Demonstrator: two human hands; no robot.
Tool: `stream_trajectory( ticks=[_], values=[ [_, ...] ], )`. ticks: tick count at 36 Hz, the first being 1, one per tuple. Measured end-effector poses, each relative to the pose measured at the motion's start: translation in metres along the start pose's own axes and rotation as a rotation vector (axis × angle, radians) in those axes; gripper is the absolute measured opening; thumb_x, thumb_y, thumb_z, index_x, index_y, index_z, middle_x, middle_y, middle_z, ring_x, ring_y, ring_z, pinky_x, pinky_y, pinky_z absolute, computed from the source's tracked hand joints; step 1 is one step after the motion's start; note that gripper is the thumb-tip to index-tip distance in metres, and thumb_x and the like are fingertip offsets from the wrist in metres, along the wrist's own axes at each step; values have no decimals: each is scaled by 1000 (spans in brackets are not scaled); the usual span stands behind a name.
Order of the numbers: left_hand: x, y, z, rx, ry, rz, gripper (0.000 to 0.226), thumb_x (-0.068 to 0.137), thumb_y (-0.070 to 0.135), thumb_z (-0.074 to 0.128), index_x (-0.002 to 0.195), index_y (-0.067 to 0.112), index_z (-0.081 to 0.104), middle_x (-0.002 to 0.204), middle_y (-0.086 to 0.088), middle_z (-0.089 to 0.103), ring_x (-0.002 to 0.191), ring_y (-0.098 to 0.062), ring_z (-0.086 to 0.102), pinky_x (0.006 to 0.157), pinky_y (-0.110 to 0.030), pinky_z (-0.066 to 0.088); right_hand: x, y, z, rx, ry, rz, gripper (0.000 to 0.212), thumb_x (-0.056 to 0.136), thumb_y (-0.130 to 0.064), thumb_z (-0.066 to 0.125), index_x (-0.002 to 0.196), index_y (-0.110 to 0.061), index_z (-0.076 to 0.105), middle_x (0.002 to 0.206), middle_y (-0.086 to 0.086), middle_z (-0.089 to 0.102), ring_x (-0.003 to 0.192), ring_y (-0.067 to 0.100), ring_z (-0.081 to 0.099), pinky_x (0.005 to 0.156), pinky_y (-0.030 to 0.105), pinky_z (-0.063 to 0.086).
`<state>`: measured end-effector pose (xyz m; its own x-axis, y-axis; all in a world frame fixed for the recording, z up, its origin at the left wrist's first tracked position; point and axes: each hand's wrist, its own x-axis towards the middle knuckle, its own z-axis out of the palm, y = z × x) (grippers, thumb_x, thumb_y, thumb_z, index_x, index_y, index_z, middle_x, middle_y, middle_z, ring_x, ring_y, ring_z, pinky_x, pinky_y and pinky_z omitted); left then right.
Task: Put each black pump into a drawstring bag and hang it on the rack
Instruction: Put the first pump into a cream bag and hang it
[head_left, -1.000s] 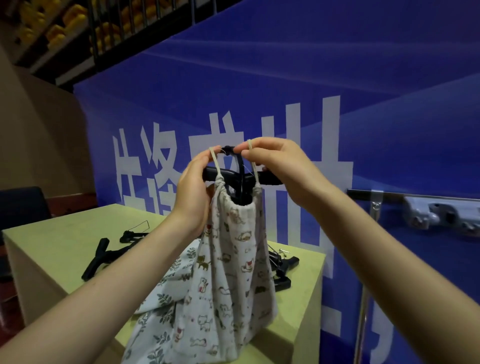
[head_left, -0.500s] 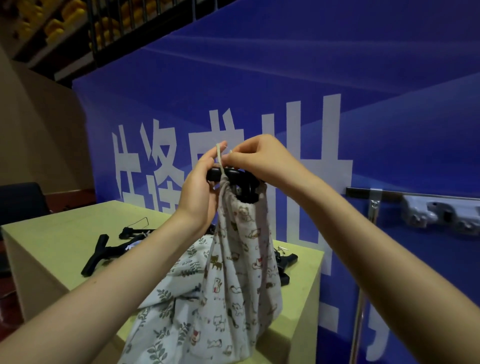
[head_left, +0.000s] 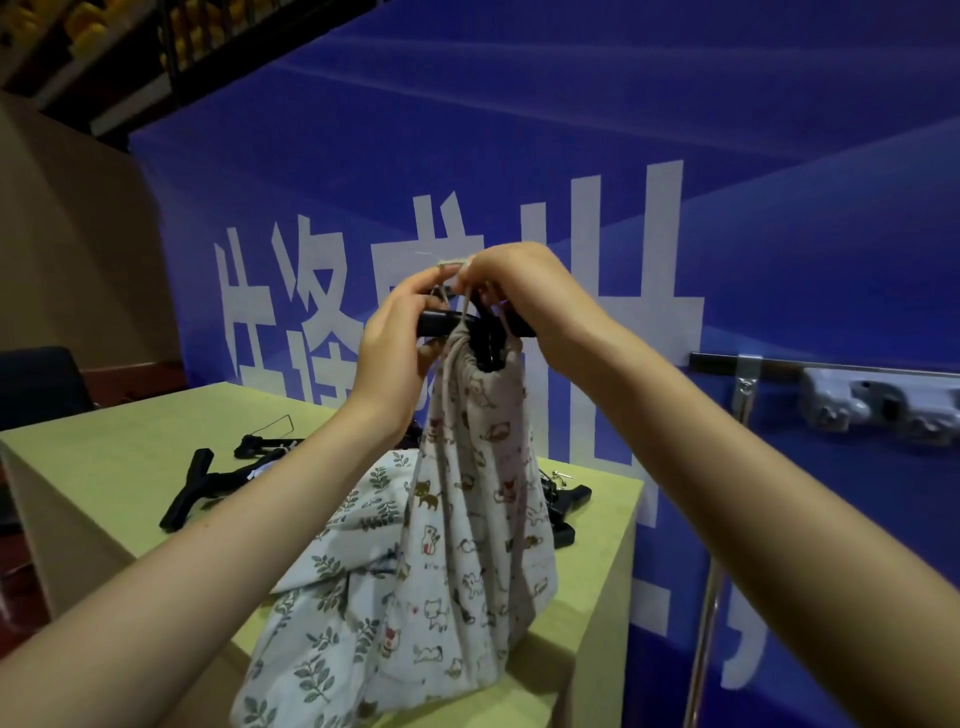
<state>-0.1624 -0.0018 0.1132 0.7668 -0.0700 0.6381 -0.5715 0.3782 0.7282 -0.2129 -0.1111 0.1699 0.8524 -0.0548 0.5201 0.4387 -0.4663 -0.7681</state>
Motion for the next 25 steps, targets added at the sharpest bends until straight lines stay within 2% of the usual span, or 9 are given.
stream_trajectory(
  ticks=[2, 4, 7, 11, 14, 17, 21, 23, 25],
  values=[
    [1, -2, -2, 127, 26, 65, 30, 98, 9, 41, 96, 23, 67, 92, -2, 64, 80, -8, 64, 73, -24, 53, -3, 0, -4, 180, 4, 19, 17, 86, -8, 52, 70, -8, 58, 75, 13, 52, 71, 23, 43, 70, 34, 38],
    [1, -5, -5, 195, 27, 103, 21, 98, 11, 47, 94, 21, 65, 86, -1, 62, 77, -10, 62, 71, -24, 54, -4, 2, -8, 353, -34, 19, 18, 85, -11, 51, 72, -11, 62, 82, 9, 61, 73, 19, 53, 77, 36, 43],
    [2, -9, -8, 222, 35, 133, 10, 96, 14, 56, 96, 20, 63, 86, 5, 64, 81, -7, 63, 71, -21, 53, -2, 3, -15, 543, -107, -9, 20, 89, -11, 47, 71, -11, 57, 75, 3, 61, 70, 13, 59, 76, 31, 48],
    [3, -12, -5, 211, 31, 157, 7, 95, 15, 58, 96, 21, 63, 90, 5, 66, 86, -11, 65, 76, -26, 57, 3, 8, -18, 1004, -239, 45, 17, 92, -12, 41, 76, -13, 46, 68, -2, 45, 61, 10, 44, 68, 27, 42],
    [1, -17, 0, 243, 40, 134, 10, 95, 19, 58, 87, 25, 61, 75, 15, 61, 70, -2, 59, 64, -23, 51, 9, 20, -16, 1203, -261, 26, 12, 89, -13, 44, 77, -13, 45, 67, -4, 35, 57, 7, 27, 64, 24, 34],
    [-5, -25, 5, 259, 33, 120, 15, 96, 18, 56, 83, 25, 59, 73, 13, 59, 65, 0, 56, 58, -21, 48, 12, 34, -15, 1303, -224, -28, 7, 80, -13, 50, 75, -11, 46, 65, -4, 31, 53, 7, 21, 56, 21, 32],
    [-14, -28, 13, 294, -32, 136, 17, 98, 18, 54, 84, 26, 60, 81, 9, 61, 69, 3, 56, 64, -21, 48, 13, 50, -22, 1407, -147, -52, 8, 81, -12, 51, 73, -9, 49, 63, -4, 33, 46, 6, 26, 54, 20, 30],
    [-14, -31, 15, 305, -74, 89, 15, 99, 19, 52, 88, 24, 61, 83, 9, 62, 71, 0, 57, 65, -23, 48, 11, 56, -29, 1303, -164, -45, 9, 83, -14, 51, 75, -10, 49, 64, -4, 33, 47, 6, 27, 51, 19, 30],
    [-14, -38, 14, 333, -131, 8, 13, 99, 22, 51, 95, 26, 62, 93, 3, 64, 80, -9, 61, 70, -28, 50, 8, 60, -39, 1021, -228, -21, 11, 86, -15, 52, 75, -13, 48, 64, -5, 33, 48, 5, 25, 46, 17, 26]
  ],
)
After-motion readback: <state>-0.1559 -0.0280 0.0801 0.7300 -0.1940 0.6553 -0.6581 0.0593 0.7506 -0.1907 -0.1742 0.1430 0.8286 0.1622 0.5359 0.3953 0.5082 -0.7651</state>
